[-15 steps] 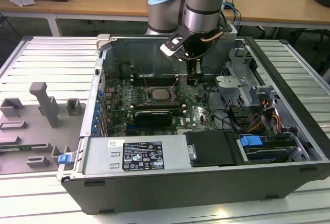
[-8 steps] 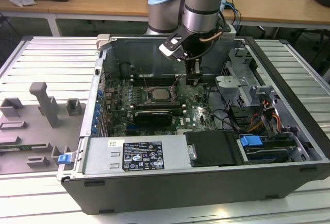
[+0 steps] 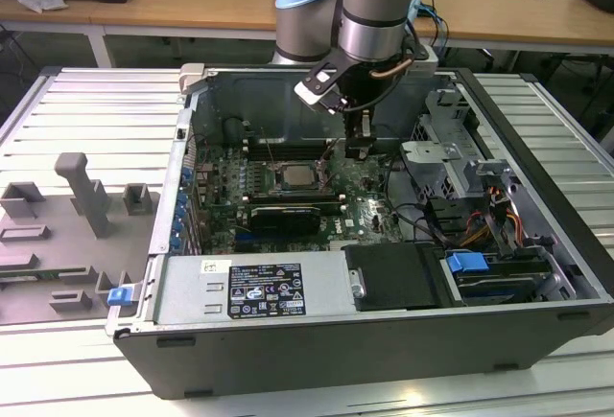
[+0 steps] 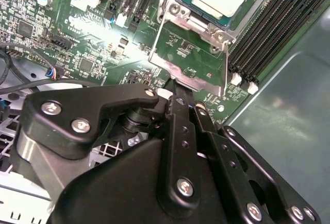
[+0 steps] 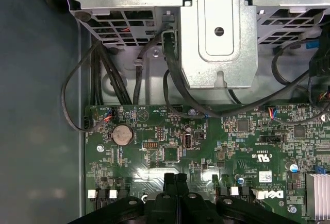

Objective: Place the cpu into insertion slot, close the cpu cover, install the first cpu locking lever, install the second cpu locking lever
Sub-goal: 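Close the cpu cover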

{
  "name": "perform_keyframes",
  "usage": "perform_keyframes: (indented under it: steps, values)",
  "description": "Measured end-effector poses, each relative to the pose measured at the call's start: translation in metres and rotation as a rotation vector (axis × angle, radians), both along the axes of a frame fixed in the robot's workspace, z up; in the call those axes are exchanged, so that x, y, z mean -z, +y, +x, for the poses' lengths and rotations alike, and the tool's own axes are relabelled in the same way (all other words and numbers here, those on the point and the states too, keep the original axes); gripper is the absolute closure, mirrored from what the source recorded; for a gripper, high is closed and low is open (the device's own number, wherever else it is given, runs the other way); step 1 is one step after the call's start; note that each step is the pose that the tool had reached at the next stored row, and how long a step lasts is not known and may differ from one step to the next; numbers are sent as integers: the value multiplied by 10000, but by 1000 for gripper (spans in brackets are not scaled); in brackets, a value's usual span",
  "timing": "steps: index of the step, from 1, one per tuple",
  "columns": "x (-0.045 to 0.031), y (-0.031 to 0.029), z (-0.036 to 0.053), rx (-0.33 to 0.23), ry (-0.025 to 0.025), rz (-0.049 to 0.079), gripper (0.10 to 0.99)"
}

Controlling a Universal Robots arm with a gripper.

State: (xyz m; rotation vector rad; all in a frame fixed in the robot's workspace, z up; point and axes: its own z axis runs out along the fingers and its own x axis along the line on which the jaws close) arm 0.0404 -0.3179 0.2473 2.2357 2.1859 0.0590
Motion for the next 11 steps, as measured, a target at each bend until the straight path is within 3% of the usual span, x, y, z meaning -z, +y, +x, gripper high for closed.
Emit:
perform_keyframes:
  steps: [11]
  values:
    - [0, 0, -57, 0, 0, -1, 980]
